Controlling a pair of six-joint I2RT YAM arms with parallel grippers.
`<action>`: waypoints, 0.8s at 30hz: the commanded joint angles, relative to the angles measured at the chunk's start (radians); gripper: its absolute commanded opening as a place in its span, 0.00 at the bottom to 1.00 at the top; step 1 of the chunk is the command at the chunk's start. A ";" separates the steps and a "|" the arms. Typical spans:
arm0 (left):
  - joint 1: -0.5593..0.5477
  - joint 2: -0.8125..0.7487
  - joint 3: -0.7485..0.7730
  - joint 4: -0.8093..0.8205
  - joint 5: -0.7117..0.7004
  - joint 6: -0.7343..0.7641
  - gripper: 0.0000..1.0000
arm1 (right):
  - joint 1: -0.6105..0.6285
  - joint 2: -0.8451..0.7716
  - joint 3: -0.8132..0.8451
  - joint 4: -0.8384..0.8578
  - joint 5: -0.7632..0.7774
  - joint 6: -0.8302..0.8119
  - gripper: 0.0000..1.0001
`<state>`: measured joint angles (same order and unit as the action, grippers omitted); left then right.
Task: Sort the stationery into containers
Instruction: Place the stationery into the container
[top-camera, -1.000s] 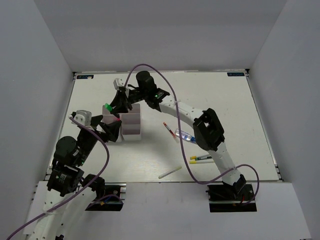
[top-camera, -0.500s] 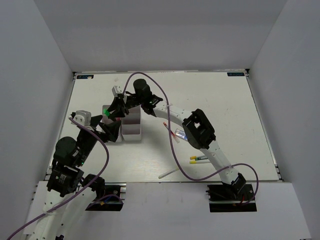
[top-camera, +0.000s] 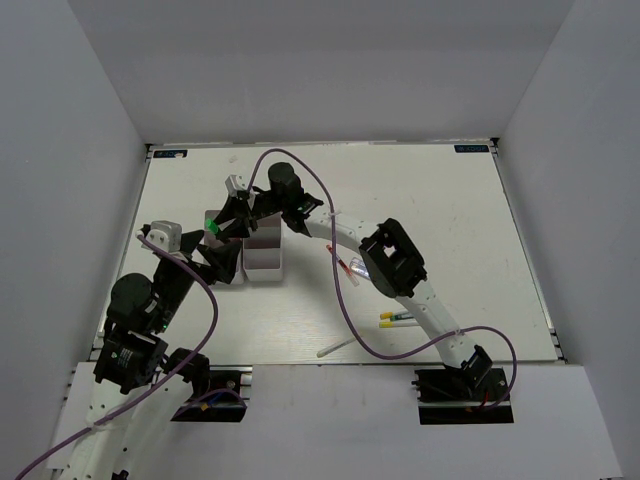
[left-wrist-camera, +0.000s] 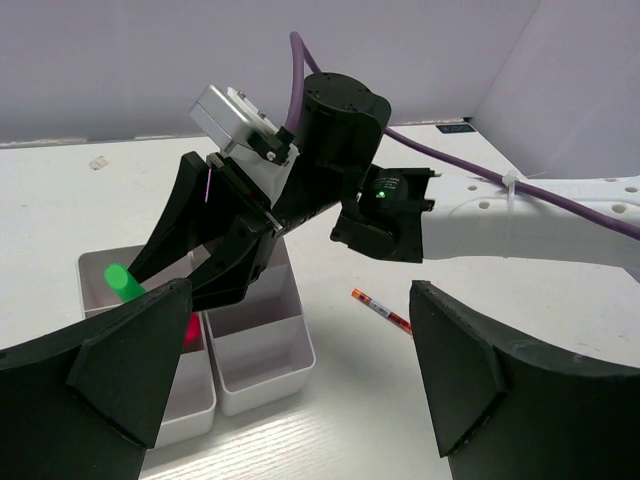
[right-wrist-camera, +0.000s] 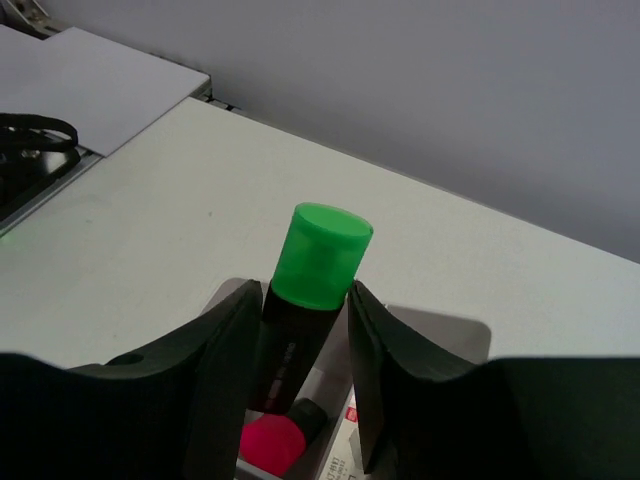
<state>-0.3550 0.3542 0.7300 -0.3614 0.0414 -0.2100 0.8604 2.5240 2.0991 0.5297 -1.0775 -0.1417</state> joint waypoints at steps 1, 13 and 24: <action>0.007 -0.004 -0.001 0.013 -0.003 0.008 0.99 | 0.002 -0.008 0.032 0.076 -0.038 0.030 0.47; 0.007 0.005 -0.001 0.013 0.029 -0.002 0.99 | -0.006 -0.125 0.050 -0.092 -0.042 0.004 0.54; 0.007 0.233 0.019 0.068 0.294 -0.058 0.85 | -0.173 -0.470 -0.088 -0.675 0.762 -0.090 0.00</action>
<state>-0.3550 0.4911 0.7311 -0.2947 0.2039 -0.2562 0.7803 2.2135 2.0743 -0.0162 -0.7197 -0.2901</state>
